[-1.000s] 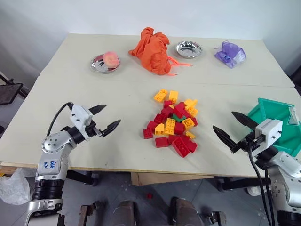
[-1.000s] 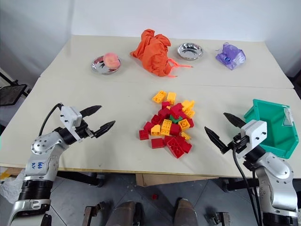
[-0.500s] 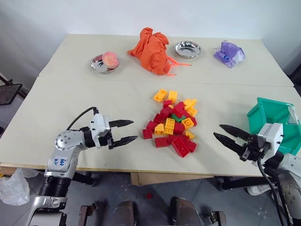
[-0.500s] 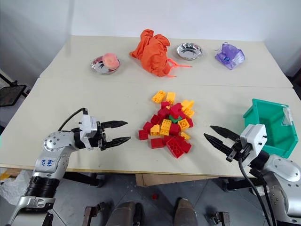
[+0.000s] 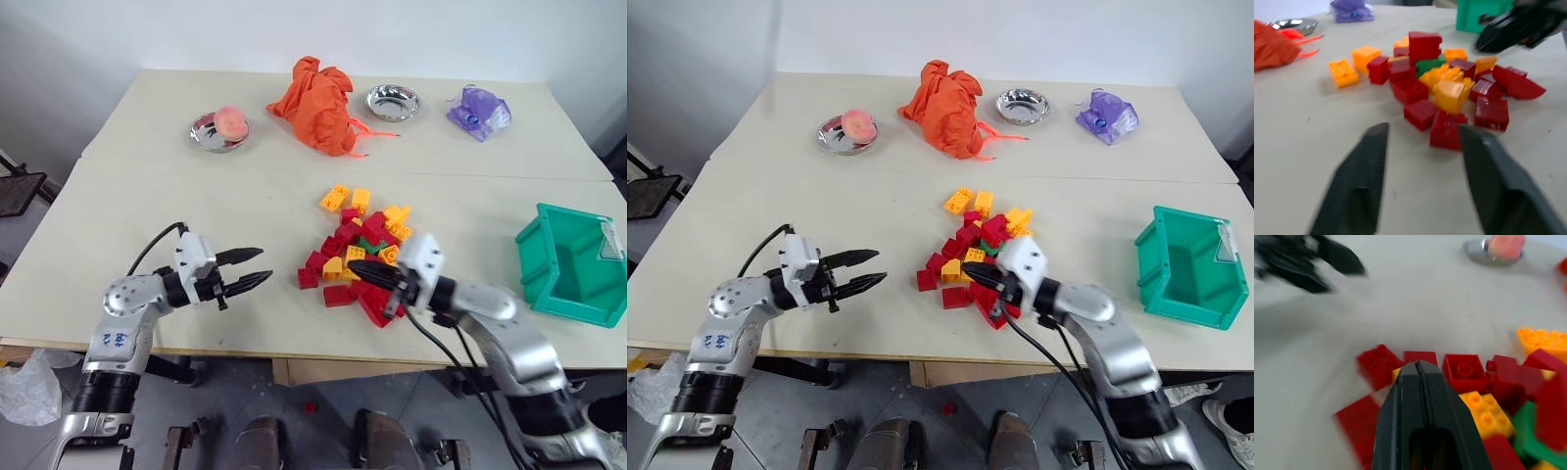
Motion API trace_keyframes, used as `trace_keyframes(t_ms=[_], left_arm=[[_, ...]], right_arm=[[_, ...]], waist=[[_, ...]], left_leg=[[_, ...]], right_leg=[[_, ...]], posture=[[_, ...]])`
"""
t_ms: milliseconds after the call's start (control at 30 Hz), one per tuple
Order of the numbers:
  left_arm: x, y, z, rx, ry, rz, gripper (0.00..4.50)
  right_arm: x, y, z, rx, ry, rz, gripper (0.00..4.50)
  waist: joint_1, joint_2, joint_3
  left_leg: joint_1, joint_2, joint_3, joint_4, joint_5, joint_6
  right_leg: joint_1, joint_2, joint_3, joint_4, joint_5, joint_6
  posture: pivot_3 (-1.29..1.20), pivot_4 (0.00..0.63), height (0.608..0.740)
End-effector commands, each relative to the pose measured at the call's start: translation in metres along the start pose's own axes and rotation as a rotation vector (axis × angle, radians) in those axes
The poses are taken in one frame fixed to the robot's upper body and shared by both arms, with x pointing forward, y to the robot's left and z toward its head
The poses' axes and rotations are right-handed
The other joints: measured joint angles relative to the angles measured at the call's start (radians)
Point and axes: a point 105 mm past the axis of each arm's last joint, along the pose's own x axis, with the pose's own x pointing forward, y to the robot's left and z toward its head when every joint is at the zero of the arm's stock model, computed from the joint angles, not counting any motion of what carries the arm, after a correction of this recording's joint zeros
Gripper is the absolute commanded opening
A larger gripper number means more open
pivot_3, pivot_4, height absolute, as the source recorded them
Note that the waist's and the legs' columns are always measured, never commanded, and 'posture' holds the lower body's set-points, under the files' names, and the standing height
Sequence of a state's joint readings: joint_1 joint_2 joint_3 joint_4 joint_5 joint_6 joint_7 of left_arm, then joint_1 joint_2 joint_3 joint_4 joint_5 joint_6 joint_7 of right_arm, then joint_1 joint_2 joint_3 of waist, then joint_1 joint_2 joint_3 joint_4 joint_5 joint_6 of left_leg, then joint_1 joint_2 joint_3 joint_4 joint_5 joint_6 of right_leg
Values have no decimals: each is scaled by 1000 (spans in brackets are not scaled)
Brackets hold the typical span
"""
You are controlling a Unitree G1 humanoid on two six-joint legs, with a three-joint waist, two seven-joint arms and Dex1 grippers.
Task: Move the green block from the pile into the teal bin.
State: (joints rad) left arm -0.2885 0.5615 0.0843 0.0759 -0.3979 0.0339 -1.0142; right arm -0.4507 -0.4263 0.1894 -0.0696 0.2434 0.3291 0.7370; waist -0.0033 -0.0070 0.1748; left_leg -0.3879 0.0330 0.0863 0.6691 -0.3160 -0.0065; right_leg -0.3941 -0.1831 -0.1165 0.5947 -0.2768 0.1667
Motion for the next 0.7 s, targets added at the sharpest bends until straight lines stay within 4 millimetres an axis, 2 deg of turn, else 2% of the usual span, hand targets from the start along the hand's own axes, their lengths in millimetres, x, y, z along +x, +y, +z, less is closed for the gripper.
trace_keyframes(t_ms=[33, 100, 200, 300, 400, 533, 633, 700], left_arm=[[2, -2, 18, 51, -44, -6, 3766], [4, -5, 21, 44, -53, -12, 4432], [9, -8, 25, 34, -67, -20, 4470], [12, -10, 27, 21, -83, -27, 4470], [15, -10, 28, 13, -90, -25, 4470], [18, -10, 27, 10, -93, -32, 4470], [19, -9, 26, 6, -94, -32, 4470], [19, -9, 27, 7, -94, -33, 4470]], right_arm=[[16, -30, 3, -44, 18, -96, 0], [18, -51, 1, -56, 29, -147, 0], [12, -83, -6, -64, 57, -233, 0], [-6, -120, -13, -53, 94, -357, 0], [-18, -137, -22, -94, 153, -404, 0], [-14, -127, -9, -128, 88, -314, 0], [-13, -93, -7, -183, 84, -140, 0], [-18, -77, -7, -213, 94, -86, 0]], waist=[[0, 0, 0], [0, 0, 0], [-2, 0, 0], [-8, 0, 0], [-13, 0, 0], [-31, 0, 0], [-35, 0, 0], [-32, 0, 0]], left_leg=[[0, 0, 0, 0, 0, 0], [0, 0, 0, 0, 0, 0], [0, 0, 0, -1, 0, 0], [0, 0, 0, -2, 0, 0], [0, 0, 0, -2, 0, 0], [0, 0, 0, -3, 0, 0], [1, 0, 1, -4, 0, -1], [1, 0, 1, -4, 0, -1]], right_leg=[[0, 0, 0, 0, 0, 0], [0, 0, 0, 0, 0, 0], [0, 0, 0, -1, 0, 0], [0, 0, -1, -1, 0, 0], [0, 0, 0, -1, 0, 0], [0, 0, -1, -1, 0, 0], [0, 0, 0, -1, 0, 0], [0, 0, -1, -2, 0, 0]], posture=[[0, 150, 740], [0, 150, 740], [0, 150, 740], [0, 150, 740], [0, 150, 740], [0, 150, 740], [0, 150, 740], [0, 150, 740]])
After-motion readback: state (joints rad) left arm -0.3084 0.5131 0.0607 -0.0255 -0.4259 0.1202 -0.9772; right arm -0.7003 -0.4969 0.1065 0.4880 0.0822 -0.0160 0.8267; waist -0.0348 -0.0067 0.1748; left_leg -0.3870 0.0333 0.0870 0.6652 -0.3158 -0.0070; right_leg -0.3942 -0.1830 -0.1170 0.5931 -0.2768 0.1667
